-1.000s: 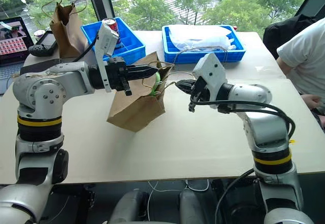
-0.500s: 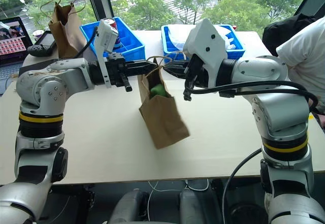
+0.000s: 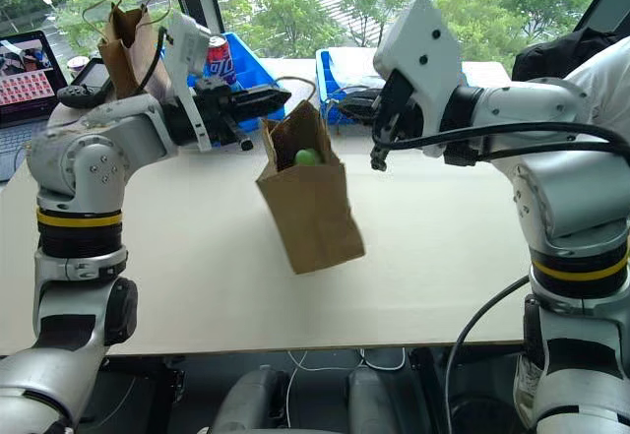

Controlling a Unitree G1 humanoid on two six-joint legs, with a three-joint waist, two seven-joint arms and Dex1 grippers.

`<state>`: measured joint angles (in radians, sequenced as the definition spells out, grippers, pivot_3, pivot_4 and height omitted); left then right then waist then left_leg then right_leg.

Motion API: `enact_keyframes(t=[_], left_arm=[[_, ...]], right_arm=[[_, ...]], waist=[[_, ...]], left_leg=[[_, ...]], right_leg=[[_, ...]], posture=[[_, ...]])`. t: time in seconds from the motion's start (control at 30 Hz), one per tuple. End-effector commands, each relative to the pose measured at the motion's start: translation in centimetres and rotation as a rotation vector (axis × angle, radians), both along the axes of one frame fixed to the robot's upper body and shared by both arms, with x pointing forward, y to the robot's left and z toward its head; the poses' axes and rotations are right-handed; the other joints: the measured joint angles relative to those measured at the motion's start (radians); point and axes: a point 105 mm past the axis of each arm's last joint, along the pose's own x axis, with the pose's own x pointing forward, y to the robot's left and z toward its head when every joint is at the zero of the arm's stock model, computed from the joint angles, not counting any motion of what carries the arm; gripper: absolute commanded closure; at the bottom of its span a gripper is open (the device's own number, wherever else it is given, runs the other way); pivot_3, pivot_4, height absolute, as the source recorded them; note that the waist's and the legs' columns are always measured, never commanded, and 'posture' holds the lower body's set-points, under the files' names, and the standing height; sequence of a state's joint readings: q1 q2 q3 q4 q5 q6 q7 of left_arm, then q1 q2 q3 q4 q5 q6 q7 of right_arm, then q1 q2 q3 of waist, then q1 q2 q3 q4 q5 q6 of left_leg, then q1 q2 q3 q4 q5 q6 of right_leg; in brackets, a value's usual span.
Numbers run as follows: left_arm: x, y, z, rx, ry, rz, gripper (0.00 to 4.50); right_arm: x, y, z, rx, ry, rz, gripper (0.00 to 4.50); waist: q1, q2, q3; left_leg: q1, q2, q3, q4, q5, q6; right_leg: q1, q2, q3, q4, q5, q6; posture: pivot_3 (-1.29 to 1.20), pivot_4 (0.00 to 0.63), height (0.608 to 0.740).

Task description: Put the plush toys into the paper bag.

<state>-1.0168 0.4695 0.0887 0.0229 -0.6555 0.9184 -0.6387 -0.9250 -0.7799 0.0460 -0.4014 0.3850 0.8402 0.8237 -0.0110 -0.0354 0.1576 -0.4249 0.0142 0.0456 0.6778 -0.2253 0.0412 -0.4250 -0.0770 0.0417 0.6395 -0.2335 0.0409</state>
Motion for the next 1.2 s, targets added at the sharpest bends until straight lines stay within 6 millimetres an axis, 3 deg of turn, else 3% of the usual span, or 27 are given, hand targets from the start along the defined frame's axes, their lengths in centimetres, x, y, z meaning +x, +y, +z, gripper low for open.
enact_keyframes(t=[0.03,0.2,0.4,0.73,0.77,0.83,1.03,1.13,1.17,1.2], left_arm=[[0.7,0.4,2.8,-0.107,-0.060,0.058,4.50],[0.5,-0.8,1.7,-0.084,-0.036,0.024,4.50],[-1.2,-1.2,-2.6,0.091,0.039,-0.058,4.50],[-1.7,1.0,-1.9,0.125,0.050,-0.067,4.50],[-1.8,1.2,-1.5,0.114,0.051,-0.074,4.21],[-2.1,1.5,-0.8,0.096,0.055,-0.101,3.76],[-4.3,2.9,0.9,0.081,0.045,-0.219,1.59],[-5.1,5.0,1.1,0.084,0.053,-0.234,0.52],[-5.3,5.7,0.8,0.098,0.059,-0.237,0.14],[-5.8,6.4,0.2,0.131,0.063,-0.249,0.07]], right_arm=[[-0.8,0.5,1.0,0.021,-0.053,0.021,4.48],[-1.2,1.3,-0.3,0.012,-0.010,0.050,4.48],[-1.4,1.6,-2.9,-0.045,0.079,0.058,4.48],[-1.7,1.7,-3.9,-0.035,0.164,0.078,4.48],[-1.7,1.7,-3.7,-0.019,0.171,0.082,3.89],[-2.0,1.5,-3.1,-0.004,0.182,0.099,3.42],[-2.4,-0.7,-0.9,0.010,0.181,0.109,1.34],[-3.4,-2.5,0.5,0.013,0.193,0.117,0.27],[-3.9,-3.0,0.8,0.010,0.205,0.124,0.00],[-4.4,-3.4,0.8,-0.006,0.226,0.131,0.00]], waist=[[0.000,0.000,0.000],[0.000,0.000,0.000],[-0.002,0.000,0.000],[-0.003,0.000,0.000],[-0.003,0.000,0.000],[-0.002,0.000,0.000],[0.000,0.000,0.000],[-0.002,0.000,0.001],[-0.002,0.000,0.001],[-0.002,0.000,0.001]], left_leg=[[0.000,0.000,0.000,0.000,0.000,0.000],[-0.001,0.000,0.000,0.000,0.000,0.000],[0.000,0.000,0.000,-0.001,0.000,0.000],[0.000,0.000,0.000,0.000,0.000,0.000],[0.000,0.000,0.000,0.000,0.000,0.000],[0.000,0.000,0.000,0.000,0.000,0.000],[-0.001,0.000,0.000,0.000,0.000,0.000],[-0.001,0.000,0.000,0.000,0.000,0.001],[-0.001,0.000,0.001,-0.001,0.000,0.001],[0.000,0.001,0.001,-0.001,0.000,0.001]], right_leg=[[0.000,0.000,0.000,0.000,0.000,0.000],[0.000,0.000,0.000,0.000,0.000,0.000],[0.000,0.000,0.000,0.001,0.000,0.000],[0.000,0.000,0.000,0.001,0.000,0.000],[-0.001,0.000,0.000,0.001,0.000,0.000],[-0.001,0.000,0.000,0.001,0.000,0.000],[0.000,0.000,0.000,0.000,0.000,0.000],[0.000,0.000,0.000,-0.001,0.000,0.000],[-0.001,0.000,0.000,-0.001,0.000,0.000],[-0.001,0.000,0.000,-0.001,0.000,0.000]], posture=[[0.00,0.150,0.740],[0.00,0.150,0.740],[0.00,0.150,0.740],[0.00,0.150,0.740],[0.00,0.150,0.740],[0.00,0.150,0.740],[0.00,0.150,0.740],[0.00,0.150,0.740],[0.00,0.150,0.740],[0.00,0.150,0.740]])
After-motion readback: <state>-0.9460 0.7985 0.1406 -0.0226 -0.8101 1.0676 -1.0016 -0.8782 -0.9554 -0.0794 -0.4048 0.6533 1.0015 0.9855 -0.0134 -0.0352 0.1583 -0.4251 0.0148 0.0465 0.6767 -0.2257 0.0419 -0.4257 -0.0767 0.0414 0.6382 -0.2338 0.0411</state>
